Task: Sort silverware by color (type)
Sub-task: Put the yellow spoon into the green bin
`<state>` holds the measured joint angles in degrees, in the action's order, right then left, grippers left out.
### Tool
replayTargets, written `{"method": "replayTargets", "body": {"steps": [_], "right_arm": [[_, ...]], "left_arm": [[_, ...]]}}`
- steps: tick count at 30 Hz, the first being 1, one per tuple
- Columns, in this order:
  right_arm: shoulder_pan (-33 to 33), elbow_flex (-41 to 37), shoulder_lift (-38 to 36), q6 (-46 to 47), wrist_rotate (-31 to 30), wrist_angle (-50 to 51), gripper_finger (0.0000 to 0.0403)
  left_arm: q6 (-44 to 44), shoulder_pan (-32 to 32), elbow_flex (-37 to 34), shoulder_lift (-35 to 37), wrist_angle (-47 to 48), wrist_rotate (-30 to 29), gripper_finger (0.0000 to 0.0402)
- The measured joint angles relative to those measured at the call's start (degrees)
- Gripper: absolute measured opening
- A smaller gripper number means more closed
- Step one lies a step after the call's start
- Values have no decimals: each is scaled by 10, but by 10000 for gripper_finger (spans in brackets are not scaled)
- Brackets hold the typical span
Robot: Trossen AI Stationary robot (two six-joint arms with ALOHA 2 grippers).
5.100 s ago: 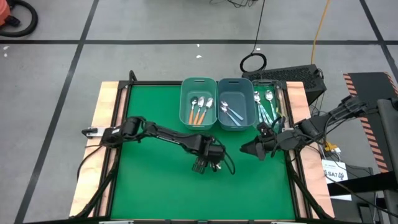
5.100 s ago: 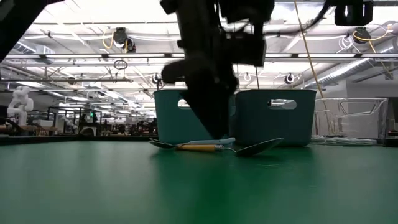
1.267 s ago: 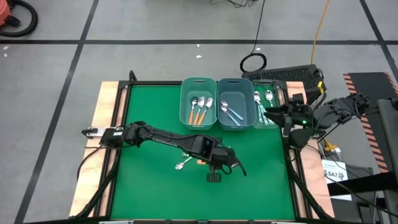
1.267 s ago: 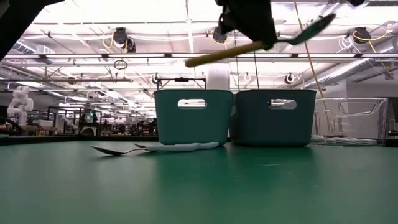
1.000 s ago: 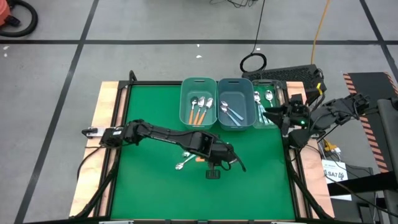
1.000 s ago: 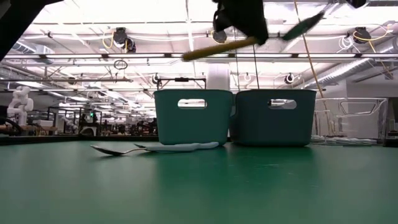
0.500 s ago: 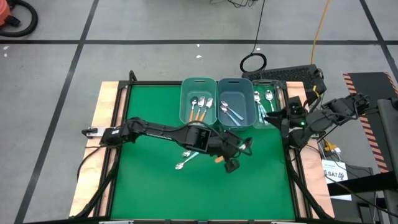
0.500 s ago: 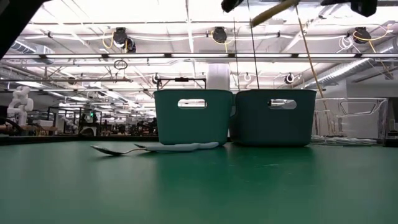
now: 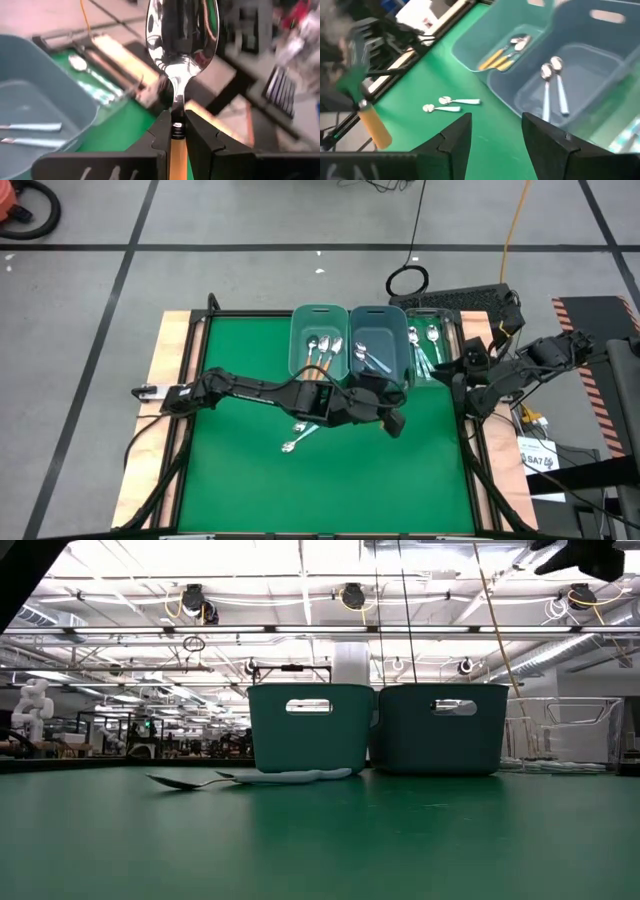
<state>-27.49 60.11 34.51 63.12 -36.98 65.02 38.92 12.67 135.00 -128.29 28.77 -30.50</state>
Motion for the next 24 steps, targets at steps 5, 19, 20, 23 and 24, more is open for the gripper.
{"method": "replayTargets", "body": {"steps": [5, 19, 20, 23, 24], "right_arm": [[0, -33, 2, -67, 13, -114, 166], [0, -84, 44, -177, 85, -329, 174], [-1, -84, 53, -181, 84, -337, 178], [-1, -84, 78, -182, 56, -350, 194], [0, -84, 84, -181, 55, -352, 199]], "left_arm": [[-5, 0, 0, 0, -103, -57, 40], [-70, -8, 0, 5, -175, -158, 40], [-84, -9, 0, 5, -183, -155, 40], [-115, -12, 0, 5, -203, -139, 40], [-115, -12, 0, 5, -204, -138, 40]]}}
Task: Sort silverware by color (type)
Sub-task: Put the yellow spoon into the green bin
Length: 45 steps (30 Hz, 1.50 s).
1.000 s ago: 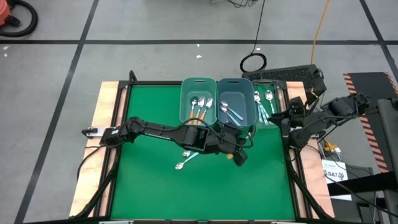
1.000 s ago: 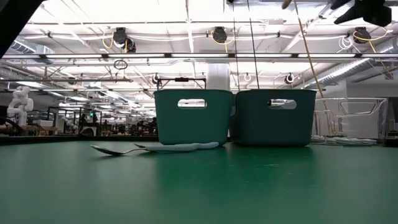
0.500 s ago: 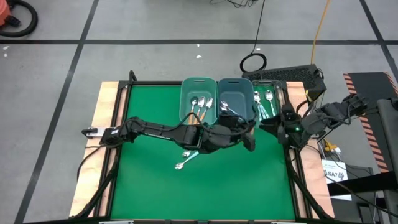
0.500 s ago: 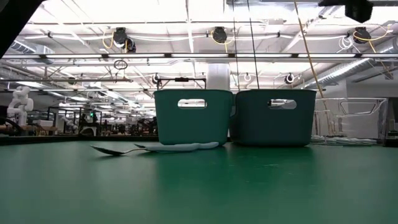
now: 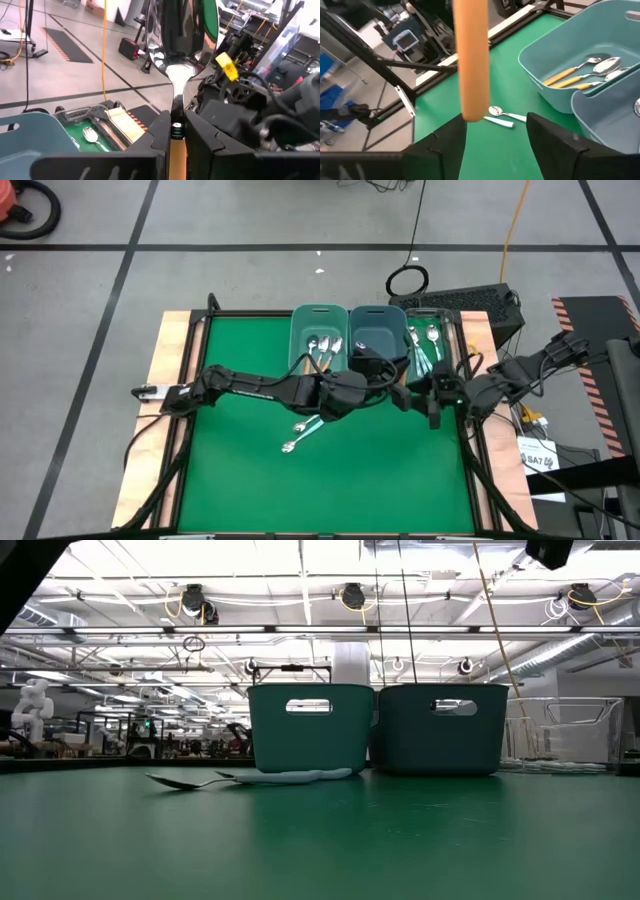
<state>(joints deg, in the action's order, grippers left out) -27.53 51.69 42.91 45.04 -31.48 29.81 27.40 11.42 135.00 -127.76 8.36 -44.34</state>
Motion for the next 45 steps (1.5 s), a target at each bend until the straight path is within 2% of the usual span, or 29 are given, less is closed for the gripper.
{"method": "replayTargets", "body": {"steps": [5, 10, 16, 24, 27, 32, 36, 40, 45], "right_arm": [[0, 0, 25, 3, -4, -23, 217], [0, 0, 34, 6, -49, -35, 209], [0, 0, 34, 7, -61, -35, 158], [0, 0, 34, -10, -55, -34, 27], [0, 0, 32, -9, -44, -34, 22], [1, 0, 21, 7, -43, -30, 24], [1, 0, -1, 22, -29, -24, 23], [1, 0, -21, 31, -13, -11, 23], [1, 0, -41, 37, 6, 17, 23]], "left_arm": [[-11, -2, 0, 0, 2, 7, 40], [-18, -4, 0, 0, 4, 27, 40], [-33, -4, 0, 0, 12, 43, 40], [-29, -5, 0, 0, 27, 47, 40], [-27, -6, 0, 0, 29, 48, 35], [43, -9, 0, 0, 78, 60, 36], [53, -5, 0, 0, 86, 59, 39], [67, 0, 0, 0, 85, 67, 71], [77, 6, 0, 0, 71, 59, 159]]}}
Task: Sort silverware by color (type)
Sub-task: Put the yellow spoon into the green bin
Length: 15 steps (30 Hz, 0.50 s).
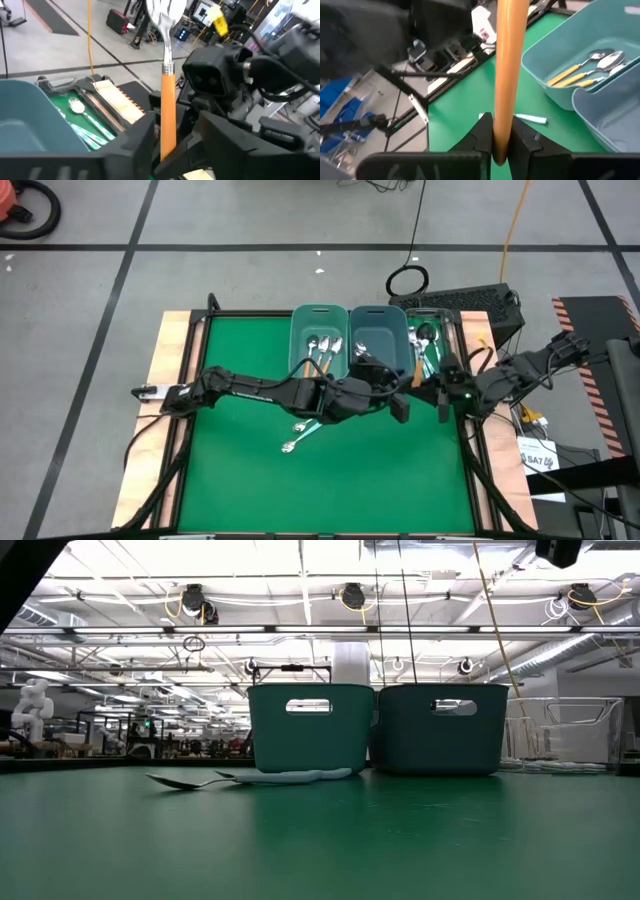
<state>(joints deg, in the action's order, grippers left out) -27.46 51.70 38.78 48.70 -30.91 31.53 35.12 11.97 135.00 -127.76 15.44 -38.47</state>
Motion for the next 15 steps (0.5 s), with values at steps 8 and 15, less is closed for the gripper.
{"method": "replayTargets", "body": {"steps": [8, 15], "right_arm": [[0, 0, -7, -2, 10, 13, 23], [0, 0, -7, 0, -25, 1, 23]], "left_arm": [[-28, -6, 0, 0, -8, -6, 222], [-7, -15, 0, 0, -54, -6, 223]]}}
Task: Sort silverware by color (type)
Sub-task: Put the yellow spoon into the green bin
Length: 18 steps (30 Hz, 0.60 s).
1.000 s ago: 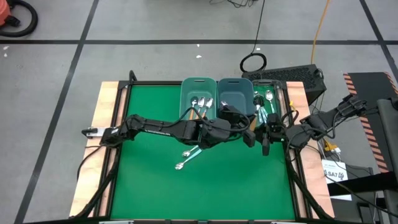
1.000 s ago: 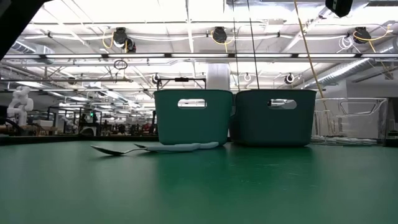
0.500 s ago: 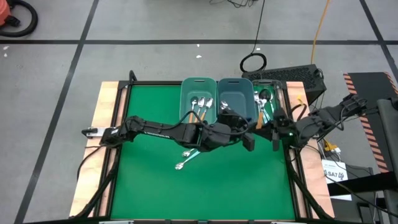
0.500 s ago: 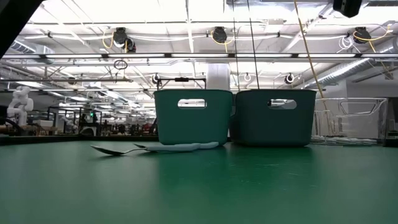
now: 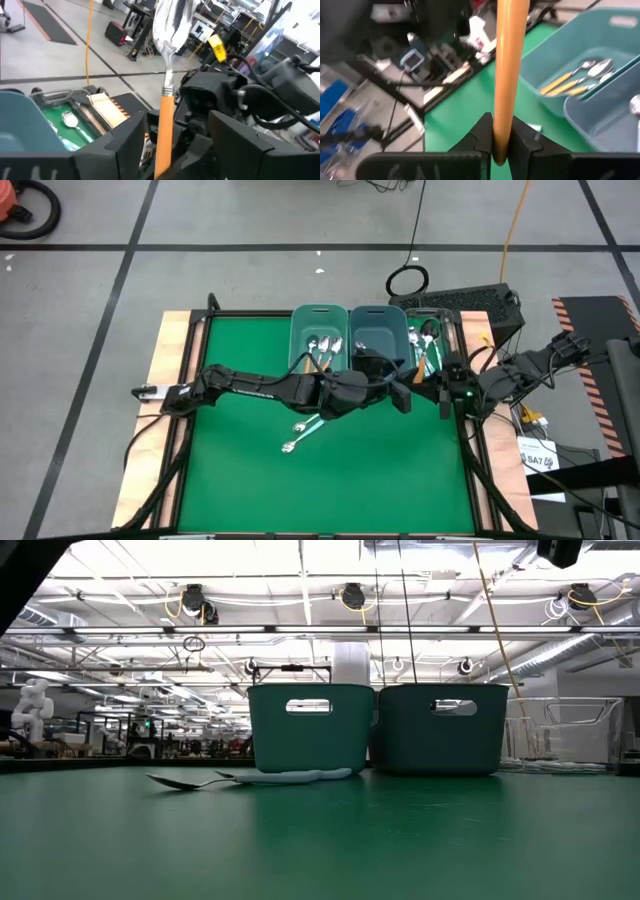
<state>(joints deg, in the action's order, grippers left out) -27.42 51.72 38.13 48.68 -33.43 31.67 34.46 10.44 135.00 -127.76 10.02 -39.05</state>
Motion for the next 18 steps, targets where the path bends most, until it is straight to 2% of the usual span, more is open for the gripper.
{"method": "replayTargets", "body": {"steps": [6, 12, 15, 18], "right_arm": [[1, 0, 6, 3, -38, -15, 23], [1, 0, 16, 15, -58, -16, 23], [1, 0, 21, 16, -61, -16, 23], [1, 0, 29, 18, -71, -16, 23]], "left_arm": [[11, -31, -1, 33, 82, 75, 224], [-29, -52, 0, 52, 100, 163, 229], [-33, -60, 0, 52, 118, 185, 256], [-35, -64, 0, 51, 135, 185, 299]]}}
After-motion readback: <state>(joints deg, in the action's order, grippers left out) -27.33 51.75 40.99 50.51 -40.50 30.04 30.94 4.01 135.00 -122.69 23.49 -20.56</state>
